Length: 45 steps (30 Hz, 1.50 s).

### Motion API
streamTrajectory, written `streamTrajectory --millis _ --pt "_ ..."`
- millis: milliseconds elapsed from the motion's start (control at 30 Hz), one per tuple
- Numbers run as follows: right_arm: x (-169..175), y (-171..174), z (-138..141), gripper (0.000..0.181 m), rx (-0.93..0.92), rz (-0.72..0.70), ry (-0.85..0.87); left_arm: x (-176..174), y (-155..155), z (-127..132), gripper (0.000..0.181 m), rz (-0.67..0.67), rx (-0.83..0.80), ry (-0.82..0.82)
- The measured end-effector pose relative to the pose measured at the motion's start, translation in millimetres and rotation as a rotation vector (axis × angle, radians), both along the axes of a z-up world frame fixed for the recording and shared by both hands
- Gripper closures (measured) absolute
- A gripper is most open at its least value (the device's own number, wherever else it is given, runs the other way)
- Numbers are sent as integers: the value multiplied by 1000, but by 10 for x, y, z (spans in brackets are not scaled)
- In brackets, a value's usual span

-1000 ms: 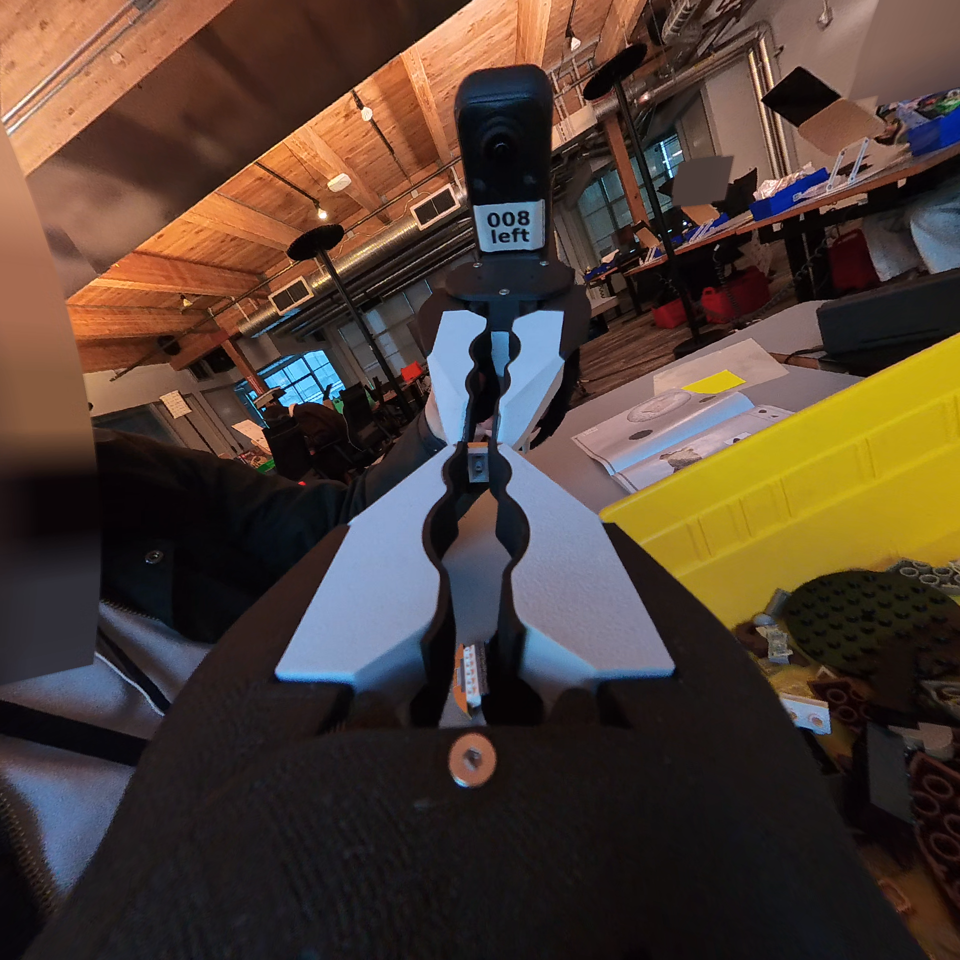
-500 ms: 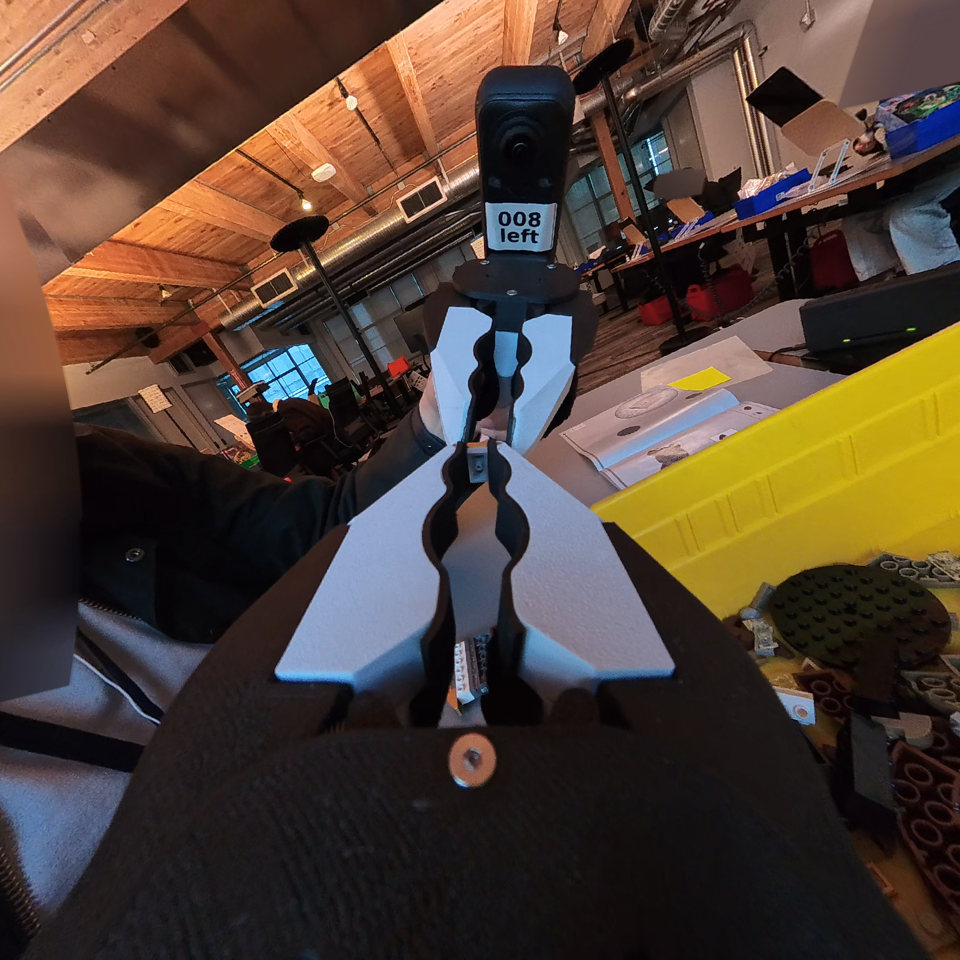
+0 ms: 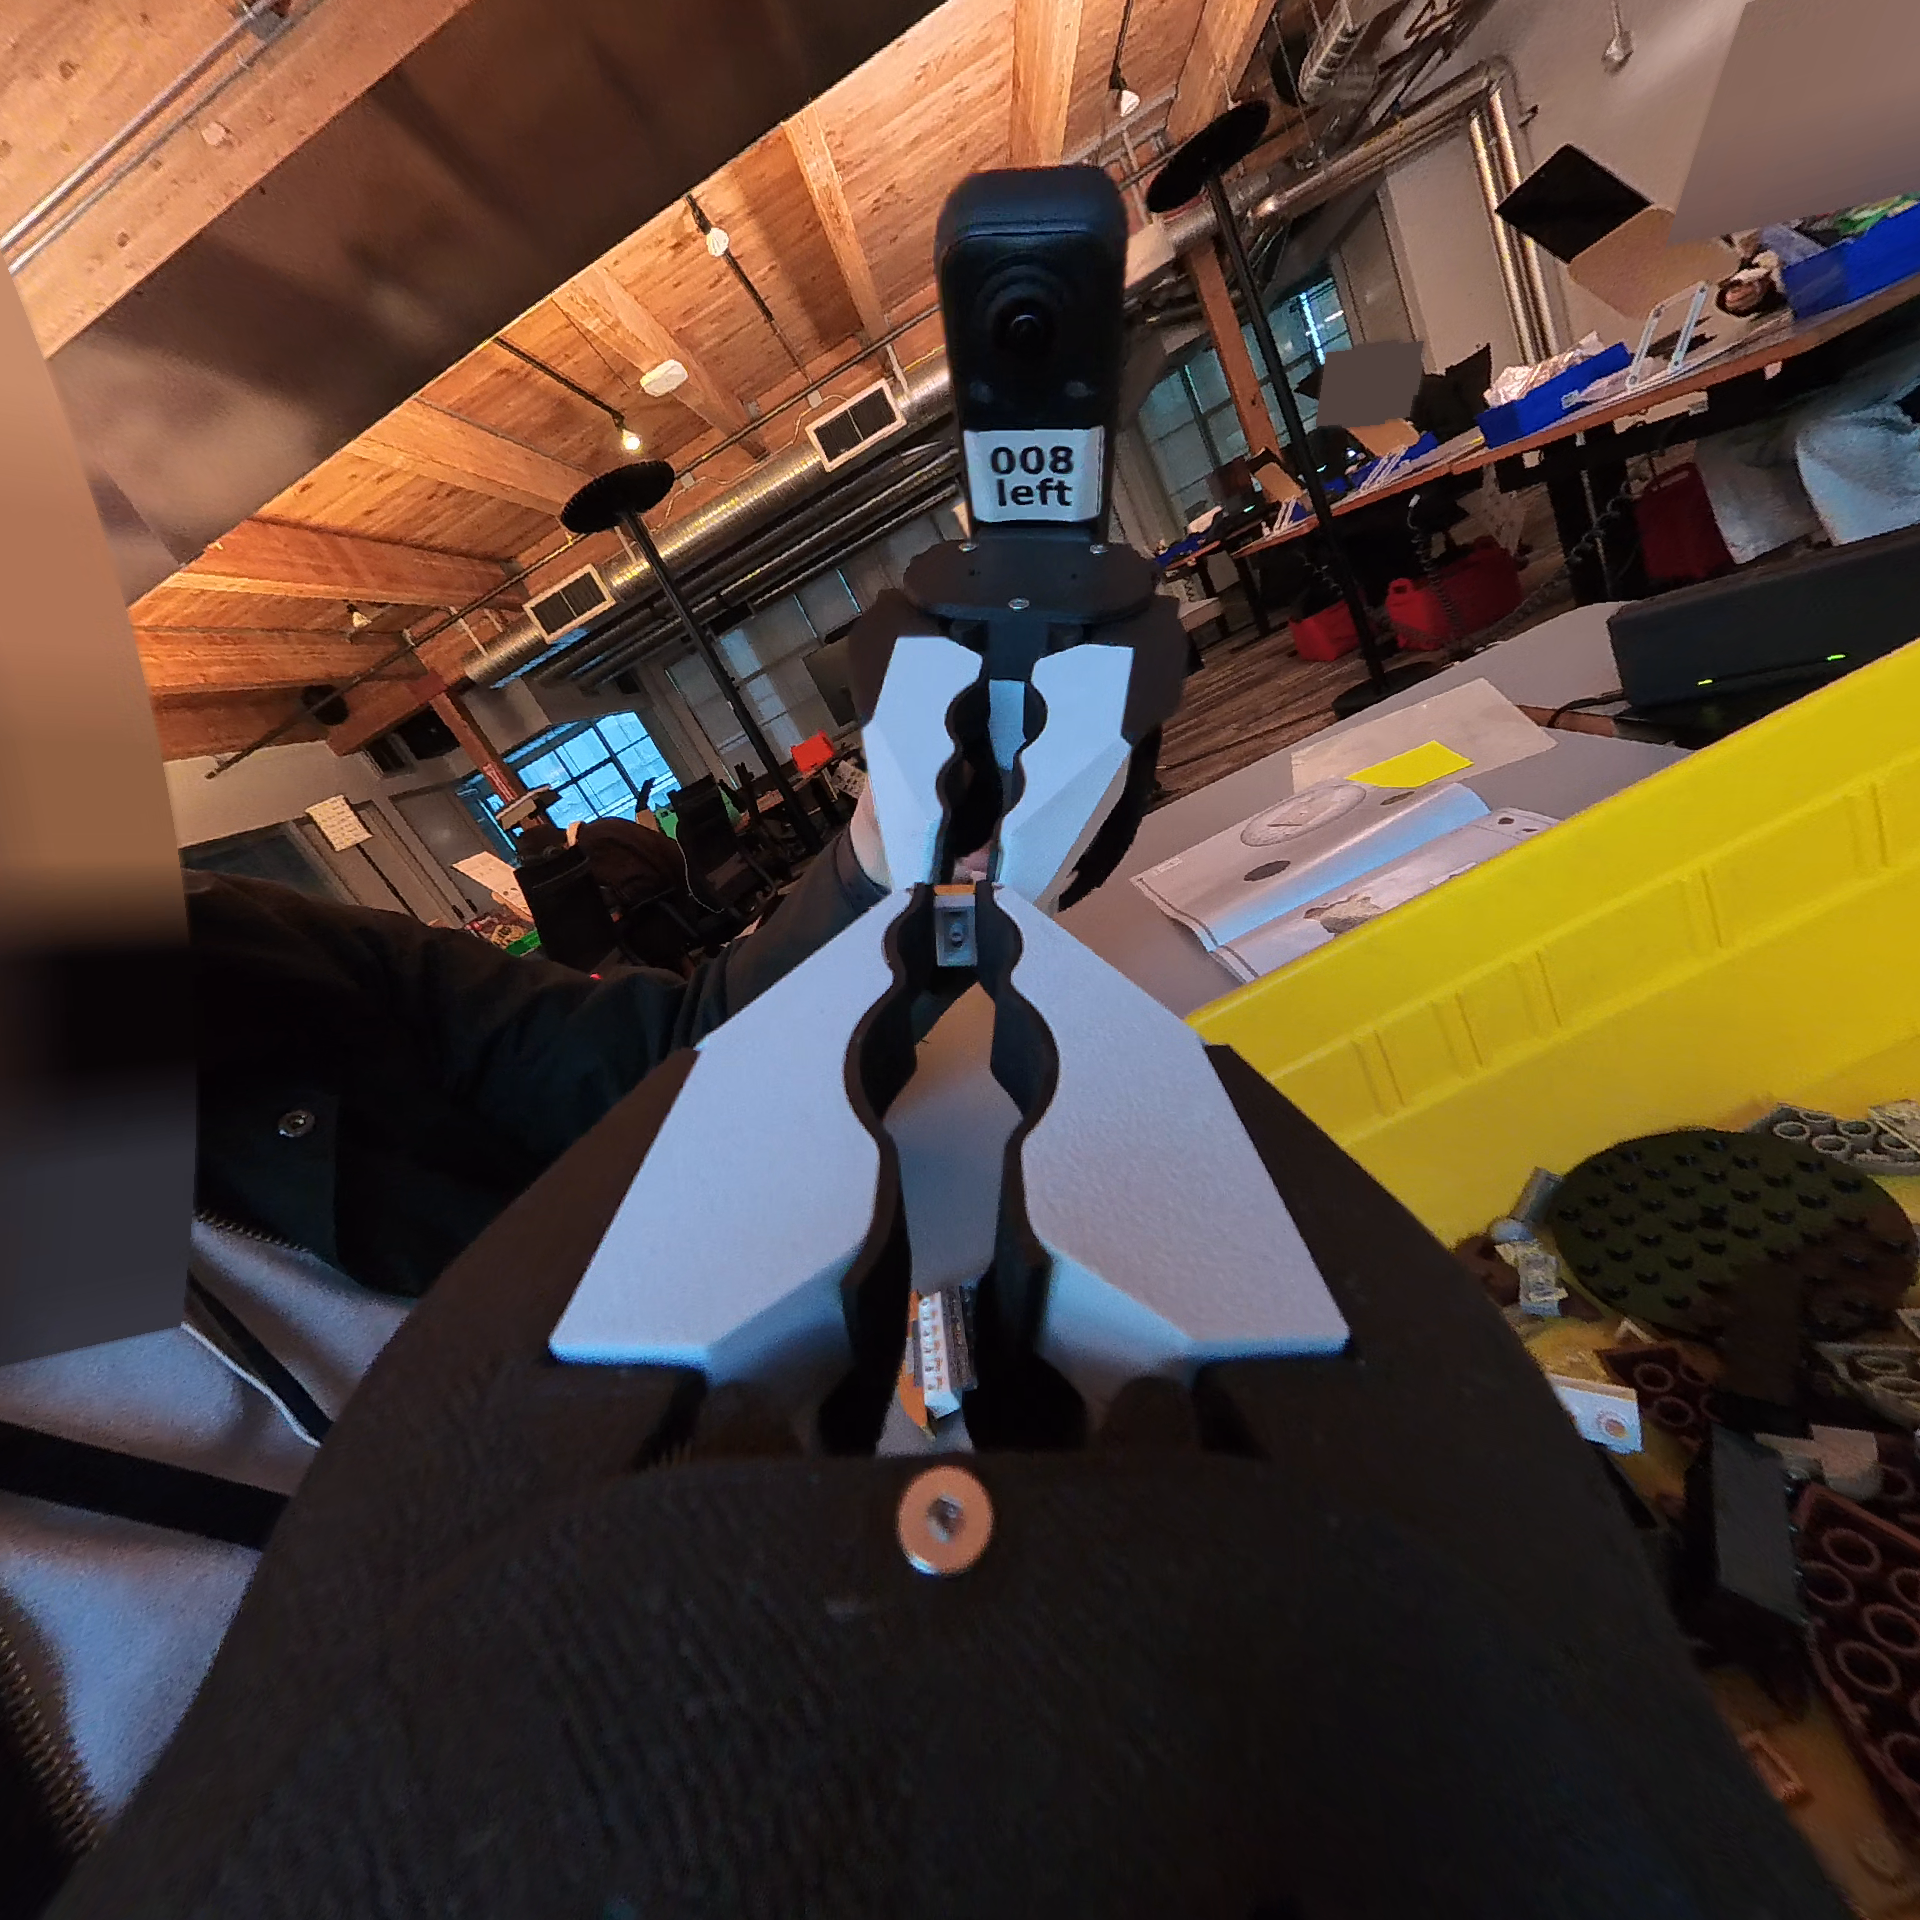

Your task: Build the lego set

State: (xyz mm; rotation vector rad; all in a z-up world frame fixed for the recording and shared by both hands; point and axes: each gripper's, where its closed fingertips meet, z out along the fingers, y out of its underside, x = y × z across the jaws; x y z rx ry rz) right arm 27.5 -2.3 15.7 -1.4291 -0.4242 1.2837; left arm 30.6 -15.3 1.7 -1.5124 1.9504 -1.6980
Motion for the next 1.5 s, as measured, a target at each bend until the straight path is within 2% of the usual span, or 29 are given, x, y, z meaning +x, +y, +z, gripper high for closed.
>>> streamTrajectory --millis 367,433,533,1000,1133,1333,1500 --pt "17 8 38 176 14 -11 31 21 15 49 175 17 38 -44" --pt "14 20 32 169 11 -20 28 21 18 99 175 24 31 -65" --pt "9 13 40 176 15 -18 34 27 28 93 175 31 42 -66" --pt "6 3 31 177 3 -12 25 24 12 83 175 29 35 -50" --pt "-28 -82 118 178 29 26 30 -22 -95 187 175 -31 -24 -87" --pt "-69 -206 241 177 28 147 149 -67 -208 316 175 -113 -171 -122" --pt "-52 -232 261 177 20 189 194 -46 -214 322 175 -138 -275 -113"
